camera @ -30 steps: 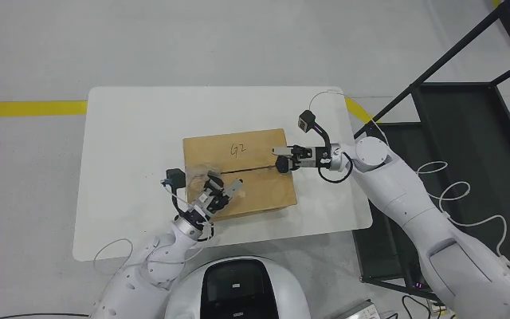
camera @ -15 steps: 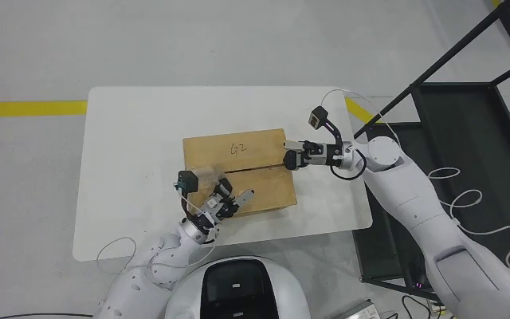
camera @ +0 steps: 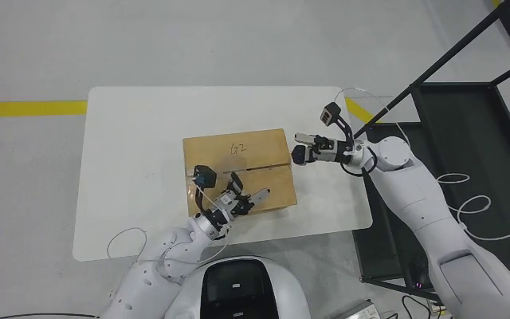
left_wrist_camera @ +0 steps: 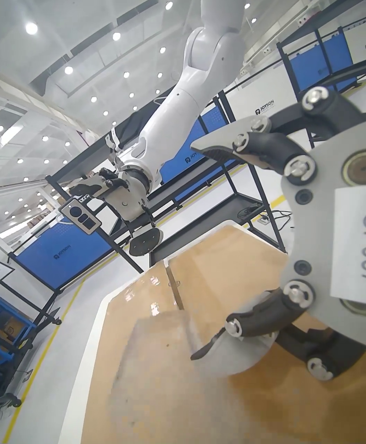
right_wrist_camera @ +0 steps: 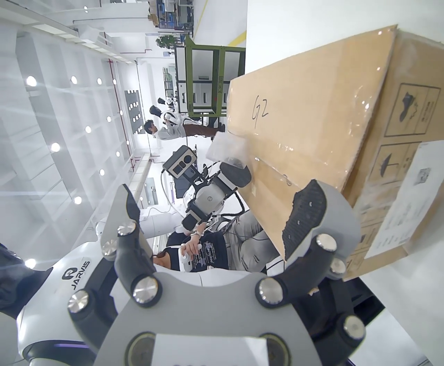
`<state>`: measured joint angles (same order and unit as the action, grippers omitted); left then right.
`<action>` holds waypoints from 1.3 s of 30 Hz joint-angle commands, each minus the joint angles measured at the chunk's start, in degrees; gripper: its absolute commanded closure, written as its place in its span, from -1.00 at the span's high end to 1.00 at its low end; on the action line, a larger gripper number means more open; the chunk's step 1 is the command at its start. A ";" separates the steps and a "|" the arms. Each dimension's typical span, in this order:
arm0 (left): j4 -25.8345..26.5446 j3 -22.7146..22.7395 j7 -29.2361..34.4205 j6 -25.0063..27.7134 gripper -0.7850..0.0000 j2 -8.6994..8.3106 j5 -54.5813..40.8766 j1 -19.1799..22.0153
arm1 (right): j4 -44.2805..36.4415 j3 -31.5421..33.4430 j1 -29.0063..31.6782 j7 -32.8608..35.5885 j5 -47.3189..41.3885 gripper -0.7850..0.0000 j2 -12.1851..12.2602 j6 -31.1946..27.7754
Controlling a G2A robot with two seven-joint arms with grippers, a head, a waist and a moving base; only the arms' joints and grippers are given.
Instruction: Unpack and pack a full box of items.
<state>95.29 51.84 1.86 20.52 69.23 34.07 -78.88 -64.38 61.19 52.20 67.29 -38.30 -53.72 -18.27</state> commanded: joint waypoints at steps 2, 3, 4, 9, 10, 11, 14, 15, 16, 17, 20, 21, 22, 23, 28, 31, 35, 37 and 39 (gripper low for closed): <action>0.32 -0.55 0.99 1.68 1.00 0.06 1.13 0.02 | 0.84 2.25 0.46 0.20 -1.17 1.00 0.35 -0.82; 0.38 -0.53 1.61 2.57 1.00 -0.02 1.67 -0.02 | 0.99 2.90 0.65 0.29 -1.43 1.00 0.46 -0.94; 0.49 -0.33 1.95 3.24 1.00 -0.10 1.94 -0.15 | 1.15 3.54 0.85 0.29 -1.59 1.00 0.58 -1.04; 2.24 1.91 4.46 7.62 1.00 -0.88 1.40 -1.72 | 1.50 6.15 1.75 0.44 -2.12 1.00 1.04 -1.04; 2.75 2.65 4.55 8.26 1.00 -1.08 1.29 -2.32 | 1.39 6.45 1.95 0.48 -2.26 1.00 1.07 -0.96; 3.29 3.38 4.49 8.84 1.00 -1.28 1.22 -3.02 | 1.27 6.69 2.12 0.48 -2.29 1.00 1.09 -0.88; 5.13 5.71 3.72 10.53 1.00 -1.91 0.92 -5.74 | 0.60 7.02 2.51 0.73 -2.18 1.00 1.07 -0.57; 5.85 6.56 3.13 11.13 1.00 -2.13 0.85 -6.86 | 0.34 7.03 2.56 0.87 -2.11 1.00 1.04 -0.44; 6.59 7.53 2.31 11.60 1.00 -2.36 1.16 -8.09 | 0.13 7.05 2.57 0.93 -2.11 1.00 1.00 -0.37; 7.33 8.50 1.41 12.05 1.00 -2.59 1.73 -9.40 | -0.06 7.04 2.59 1.05 -2.10 1.00 0.95 -0.28; 9.30 11.44 -0.32 13.56 1.00 -3.31 3.45 -13.30 | -0.53 7.01 2.52 1.41 -2.05 1.00 0.81 -0.03; 9.94 12.46 -0.62 13.99 1.00 -3.55 3.85 -14.47 | -0.67 6.99 2.49 1.56 -1.91 1.00 0.77 0.07; 10.68 13.56 -0.85 14.27 1.00 -3.78 4.38 -15.56 | -0.81 6.95 2.48 1.73 -1.87 1.00 0.73 0.18; 11.55 14.74 -1.21 14.62 1.00 -4.01 5.09 -16.63 | -0.90 6.92 2.45 1.82 -1.78 1.00 0.68 0.26; 15.13 20.65 -0.42 17.52 1.00 -5.23 4.41 -22.18 | -1.32 6.79 2.45 1.78 -1.35 1.00 0.44 0.49; 16.86 25.19 -1.55 18.31 1.00 -5.77 3.41 -24.45 | -1.60 6.73 2.54 1.88 -1.14 1.00 0.31 0.57; 16.83 30.04 -5.94 20.57 1.00 -6.10 1.78 -27.06 | -1.63 6.82 2.61 2.07 -1.13 1.00 0.16 0.83; 16.25 32.24 -7.41 21.18 1.00 -6.22 0.53 -27.65 | -1.60 6.87 2.65 2.18 -1.16 1.00 0.09 0.92; 15.36 33.75 -8.78 21.61 1.00 -6.25 -0.65 -28.01 | -1.52 6.90 2.71 2.27 -1.21 1.00 0.01 0.98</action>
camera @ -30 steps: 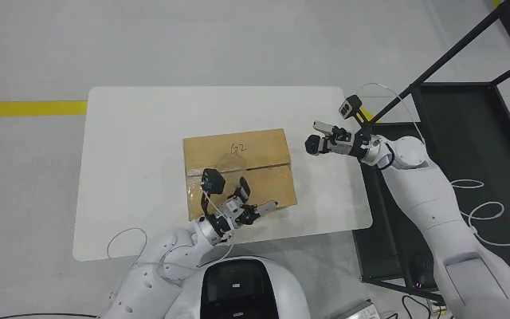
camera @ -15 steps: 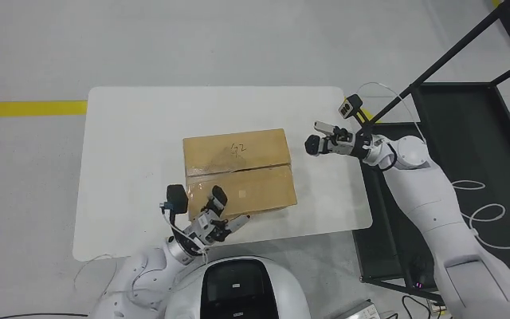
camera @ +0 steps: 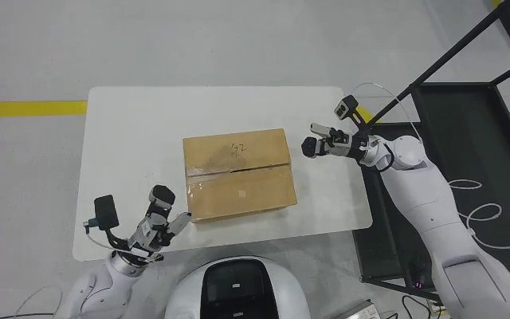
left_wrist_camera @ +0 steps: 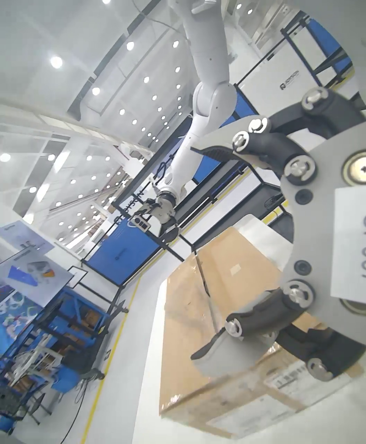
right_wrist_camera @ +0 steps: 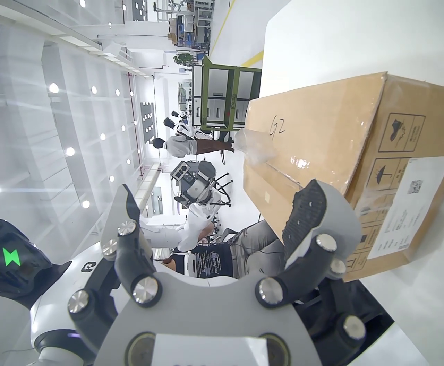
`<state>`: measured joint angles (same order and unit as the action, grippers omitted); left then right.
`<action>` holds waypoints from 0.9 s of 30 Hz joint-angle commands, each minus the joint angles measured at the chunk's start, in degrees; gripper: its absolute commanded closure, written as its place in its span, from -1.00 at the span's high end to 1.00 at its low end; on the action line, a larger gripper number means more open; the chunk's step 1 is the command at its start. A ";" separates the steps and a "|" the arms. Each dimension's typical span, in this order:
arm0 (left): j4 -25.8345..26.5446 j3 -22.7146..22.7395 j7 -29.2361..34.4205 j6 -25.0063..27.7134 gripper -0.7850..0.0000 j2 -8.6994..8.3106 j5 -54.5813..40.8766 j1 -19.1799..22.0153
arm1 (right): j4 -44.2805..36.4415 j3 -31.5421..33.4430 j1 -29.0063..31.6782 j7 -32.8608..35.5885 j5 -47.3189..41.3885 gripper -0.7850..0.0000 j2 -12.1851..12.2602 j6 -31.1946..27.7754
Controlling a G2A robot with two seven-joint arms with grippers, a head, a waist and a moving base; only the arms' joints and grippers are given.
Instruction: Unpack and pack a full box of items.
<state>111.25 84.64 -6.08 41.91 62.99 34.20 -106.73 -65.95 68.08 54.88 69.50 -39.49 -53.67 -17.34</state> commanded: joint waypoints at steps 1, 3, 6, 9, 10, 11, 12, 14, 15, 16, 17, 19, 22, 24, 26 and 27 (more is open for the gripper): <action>-1.11 1.67 -1.19 0.21 1.00 -0.03 -1.48 0.03 | 0.09 0.04 0.02 0.08 0.01 1.00 -0.08 0.06; -2.50 2.84 -1.95 -0.92 1.00 0.01 -2.32 0.98 | 0.14 0.11 0.04 0.18 -0.01 1.00 -0.15 0.06; -4.96 2.98 -1.64 -2.19 1.00 0.12 -4.30 3.27 | -0.19 0.02 0.18 0.41 0.04 1.00 -0.28 0.24; -7.43 2.45 -1.82 -2.92 1.00 0.33 -4.83 5.68 | -0.78 -0.17 0.44 0.91 0.13 1.00 -0.40 0.40; -8.22 2.14 -1.93 -3.26 1.00 0.41 -4.47 6.56 | -1.06 -0.31 0.50 1.08 0.20 1.00 -0.46 0.53; -9.08 1.95 -2.18 -3.79 1.00 0.50 -4.06 7.52 | -1.37 -0.51 0.52 1.26 0.32 1.00 -0.53 0.73; -9.93 1.93 -2.83 -4.74 1.00 0.60 -3.14 8.55 | -1.74 -0.84 0.44 1.38 0.76 1.00 -0.60 0.97; -11.32 1.38 -3.94 -5.73 1.00 0.82 -1.61 10.38 | -2.76 -1.79 -0.02 1.33 2.40 1.00 -0.81 1.56; -12.02 1.30 -4.47 -6.32 1.00 0.90 -0.77 11.23 | -3.35 -2.32 -0.35 1.15 3.19 1.00 -0.93 1.93; -12.66 1.18 -4.87 -6.78 1.00 0.98 0.07 12.00 | -4.04 -2.91 -0.75 1.04 4.01 1.00 -1.08 2.30; -13.26 1.10 -5.23 -7.07 1.00 1.05 0.56 12.73 | -4.65 -3.54 -1.22 0.77 4.99 1.00 -1.23 2.76; -14.58 1.27 -5.75 -7.74 1.00 1.14 1.72 14.19 | -5.93 -5.01 -2.29 0.01 7.19 1.00 -1.59 3.66; -16.54 1.79 -5.26 -8.56 1.00 1.19 2.34 16.46 | -7.31 -7.06 -3.98 -1.79 10.66 1.00 -2.17 4.19; -17.73 2.22 -4.23 -8.51 1.00 1.15 2.42 17.76 | -7.92 -8.37 -5.16 -3.27 12.31 1.00 -2.64 4.54; -18.74 2.71 -3.32 -8.39 1.00 1.09 2.59 18.79 | -8.21 -9.58 -6.28 -4.64 13.79 1.00 -3.09 4.83; -19.36 2.90 -3.03 -8.34 1.00 1.10 1.99 19.10 | -8.34 -10.09 -6.72 -4.99 14.14 1.00 -3.30 4.91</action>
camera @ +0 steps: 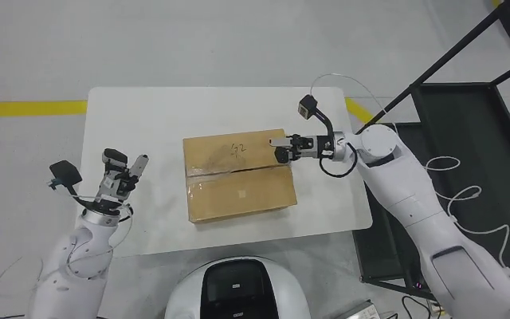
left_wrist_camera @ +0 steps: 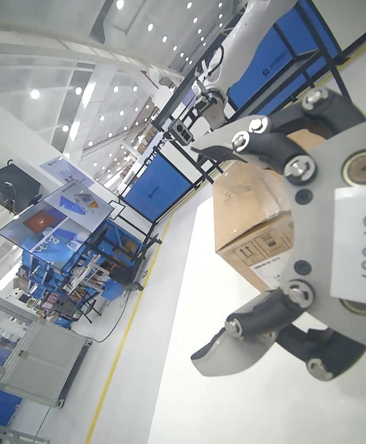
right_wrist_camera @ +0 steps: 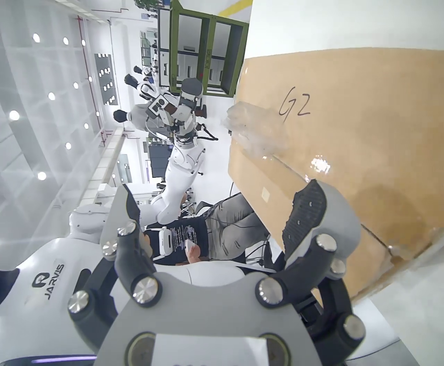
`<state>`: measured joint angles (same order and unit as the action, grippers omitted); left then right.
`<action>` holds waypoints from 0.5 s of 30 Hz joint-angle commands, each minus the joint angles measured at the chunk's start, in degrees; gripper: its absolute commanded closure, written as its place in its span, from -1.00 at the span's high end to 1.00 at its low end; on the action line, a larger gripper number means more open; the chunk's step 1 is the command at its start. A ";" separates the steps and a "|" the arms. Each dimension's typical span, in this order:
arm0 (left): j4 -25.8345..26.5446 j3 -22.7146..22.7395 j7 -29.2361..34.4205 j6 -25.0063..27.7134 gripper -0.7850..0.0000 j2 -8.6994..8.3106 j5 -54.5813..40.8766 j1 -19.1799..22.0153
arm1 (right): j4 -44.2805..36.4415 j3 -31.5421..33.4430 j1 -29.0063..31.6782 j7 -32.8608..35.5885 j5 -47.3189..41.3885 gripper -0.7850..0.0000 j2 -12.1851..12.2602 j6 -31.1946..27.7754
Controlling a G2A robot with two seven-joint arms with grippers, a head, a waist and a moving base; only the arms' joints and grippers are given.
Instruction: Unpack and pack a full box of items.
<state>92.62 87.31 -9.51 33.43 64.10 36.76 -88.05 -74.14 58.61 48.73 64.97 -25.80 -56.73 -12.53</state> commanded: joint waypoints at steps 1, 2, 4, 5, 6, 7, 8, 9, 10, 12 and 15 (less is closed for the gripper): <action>-1.06 0.27 0.77 0.14 1.00 0.01 -1.16 0.54 | -0.16 -1.05 -0.98 -0.58 0.95 1.00 -0.40 0.16; -1.06 0.27 0.77 0.14 1.00 0.01 -1.16 0.54 | -0.05 -1.30 -1.31 -0.64 1.15 1.00 -0.53 0.26; -1.06 0.27 0.77 0.14 1.00 0.01 -1.16 0.54 | 0.16 -1.19 -1.50 -0.19 0.16 1.00 -0.64 0.09; -1.06 0.27 0.77 0.14 1.00 0.01 -1.16 0.54 | 0.16 -1.19 -1.50 -0.19 0.16 1.00 -0.64 0.09; -1.06 0.27 0.77 0.14 1.00 0.01 -1.16 0.54 | 0.16 -1.19 -1.50 -0.19 0.16 1.00 -0.64 0.09; -1.06 0.27 0.77 0.14 1.00 0.01 -1.16 0.54 | 0.16 -1.19 -1.50 -0.19 0.16 1.00 -0.64 0.09; -1.06 0.27 0.77 0.14 1.00 0.01 -1.16 0.54 | 0.16 -1.19 -1.50 -0.19 0.16 1.00 -0.64 0.09; -1.06 0.27 0.77 0.14 1.00 0.01 -1.16 0.54 | 0.16 -1.19 -1.50 -0.19 0.16 1.00 -0.64 0.09; -1.06 0.27 0.77 0.14 1.00 0.01 -1.16 0.54 | 0.16 -1.19 -1.50 -0.19 0.16 1.00 -0.64 0.09; -1.06 0.27 0.77 0.14 1.00 0.01 -1.16 0.54 | 0.16 -1.19 -1.50 -0.19 0.16 1.00 -0.64 0.09; -0.81 0.31 1.60 -1.54 1.00 0.06 -0.99 0.25 | 0.01 -1.12 -1.17 -0.97 0.06 1.00 -0.65 0.27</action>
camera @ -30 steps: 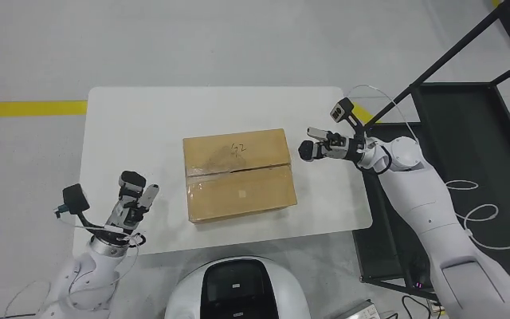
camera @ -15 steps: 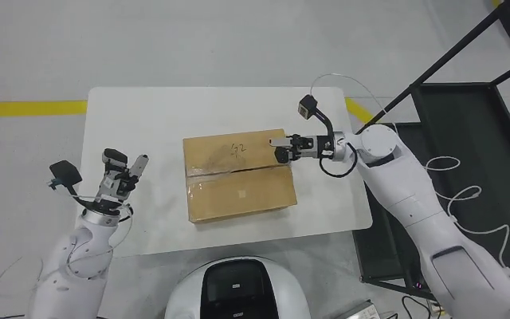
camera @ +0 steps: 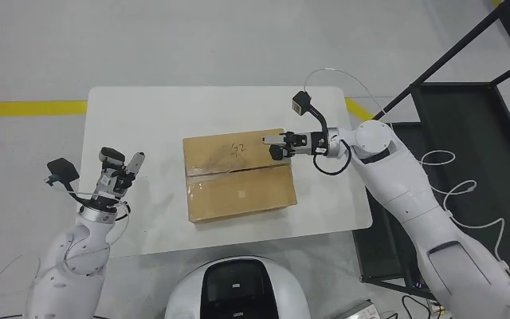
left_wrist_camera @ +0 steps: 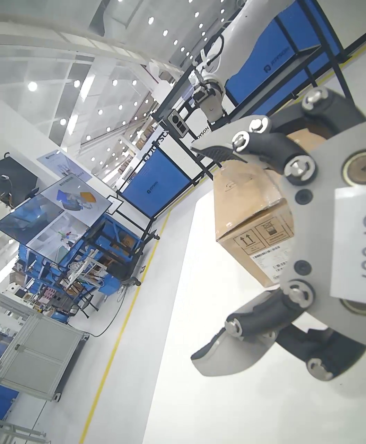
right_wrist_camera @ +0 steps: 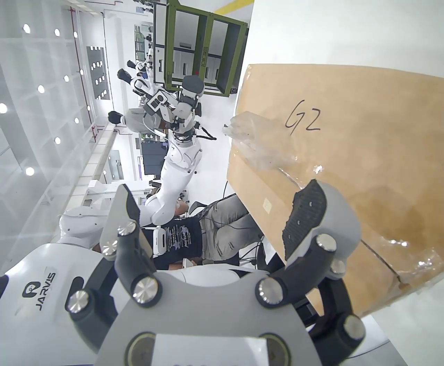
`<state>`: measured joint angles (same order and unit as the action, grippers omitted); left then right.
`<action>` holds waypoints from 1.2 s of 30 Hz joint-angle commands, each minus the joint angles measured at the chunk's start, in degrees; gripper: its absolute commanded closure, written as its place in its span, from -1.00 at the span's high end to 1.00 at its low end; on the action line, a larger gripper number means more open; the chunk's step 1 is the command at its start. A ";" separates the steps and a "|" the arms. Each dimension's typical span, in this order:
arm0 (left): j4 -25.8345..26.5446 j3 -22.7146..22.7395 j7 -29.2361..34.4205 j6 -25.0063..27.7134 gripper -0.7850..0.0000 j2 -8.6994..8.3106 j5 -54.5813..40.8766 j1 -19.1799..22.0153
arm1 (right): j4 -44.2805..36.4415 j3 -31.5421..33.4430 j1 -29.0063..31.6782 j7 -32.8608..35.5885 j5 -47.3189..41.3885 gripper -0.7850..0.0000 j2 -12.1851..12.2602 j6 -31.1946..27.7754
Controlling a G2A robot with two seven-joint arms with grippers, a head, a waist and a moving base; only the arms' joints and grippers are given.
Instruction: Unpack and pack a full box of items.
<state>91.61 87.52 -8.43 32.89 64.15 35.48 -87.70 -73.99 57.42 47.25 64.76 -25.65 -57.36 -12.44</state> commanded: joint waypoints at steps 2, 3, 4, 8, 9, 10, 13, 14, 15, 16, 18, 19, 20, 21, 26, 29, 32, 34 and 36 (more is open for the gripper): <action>0.12 1.31 1.21 -1.41 1.00 -0.16 1.83 0.34 | -1.37 0.28 0.93 -1.76 -0.63 1.00 -0.06 1.02; 0.14 2.09 1.83 -1.30 1.00 -0.30 2.79 0.84 | -2.11 0.35 1.08 -2.06 -1.21 1.00 -0.12 1.58; 0.23 2.65 3.13 0.00 1.00 -0.50 3.67 1.27 | -2.96 0.20 1.10 -2.32 -1.65 1.00 -0.23 2.34; -0.46 6.67 9.14 4.81 1.00 -1.55 6.37 3.23 | -6.54 -1.58 0.35 -3.85 -1.84 1.00 -0.96 5.36; -0.62 7.42 10.19 5.31 1.00 -1.73 6.58 3.57 | -7.20 -2.03 0.17 -4.11 -1.68 1.00 -1.11 5.91; -0.90 8.58 12.39 6.67 1.00 -2.06 6.38 4.20 | -8.64 -3.00 -0.29 -4.65 -0.93 1.00 -1.41 6.88; -1.93 10.48 17.65 10.33 1.00 -2.77 4.61 5.61 | -11.45 -5.68 -1.28 -5.59 0.92 1.00 -2.18 9.26; -2.29 11.02 19.36 11.46 1.00 -3.01 4.04 6.22 | -12.14 -6.78 -1.70 -5.95 2.04 1.00 -2.47 10.04; -2.62 11.20 20.52 12.29 1.00 -3.15 3.51 6.55 | -12.42 -7.57 -2.05 -6.12 3.02 1.00 -2.66 10.66; -3.19 11.39 22.26 13.38 1.00 -3.35 2.32 7.08 | -12.67 -8.65 -2.58 -6.76 4.26 1.00 -2.98 11.43; -4.00 11.94 25.23 14.75 1.00 -3.76 0.71 8.30 | -12.60 -10.79 -3.46 -8.18 5.69 1.00 -3.74 12.58; -4.62 12.23 26.60 15.20 1.00 -3.97 -0.35 8.99 | -12.33 -12.10 -4.17 -9.20 6.62 1.00 -4.26 13.24; -4.98 12.47 27.14 15.38 1.00 -4.10 -1.19 9.42 | -12.20 -13.02 -4.57 -10.03 6.95 1.00 -4.68 13.48; -5.27 12.56 27.26 15.42 1.00 -4.14 -1.98 9.59 | -12.10 -13.67 -4.83 -10.30 7.02 1.00 -4.97 13.58; -5.67 12.65 27.09 15.43 1.00 -4.19 -4.01 9.68 | -8.37 -16.93 -7.47 -13.81 6.71 1.00 -7.21 13.33; -5.67 12.65 27.09 15.43 1.00 -4.19 -4.01 9.68 | -7.01 -18.18 -8.55 -14.98 6.95 1.00 -8.17 13.69; -5.67 12.65 27.09 15.43 1.00 -4.19 -4.01 9.68 | -5.31 -19.15 -9.57 -16.17 7.59 1.00 -9.07 14.99; -5.67 12.65 27.09 15.43 1.00 -4.19 -4.01 9.68 | -4.59 -19.20 -9.73 -16.78 7.88 1.00 -9.33 15.70; -5.67 12.65 27.09 15.43 1.00 -4.19 -4.01 9.68 | -4.15 -19.08 -9.78 -17.47 9.17 1.00 -9.41 16.97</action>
<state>85.95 100.18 18.66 48.32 59.96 31.48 -78.03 -78.26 38.26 37.47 47.58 -17.17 -66.77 3.92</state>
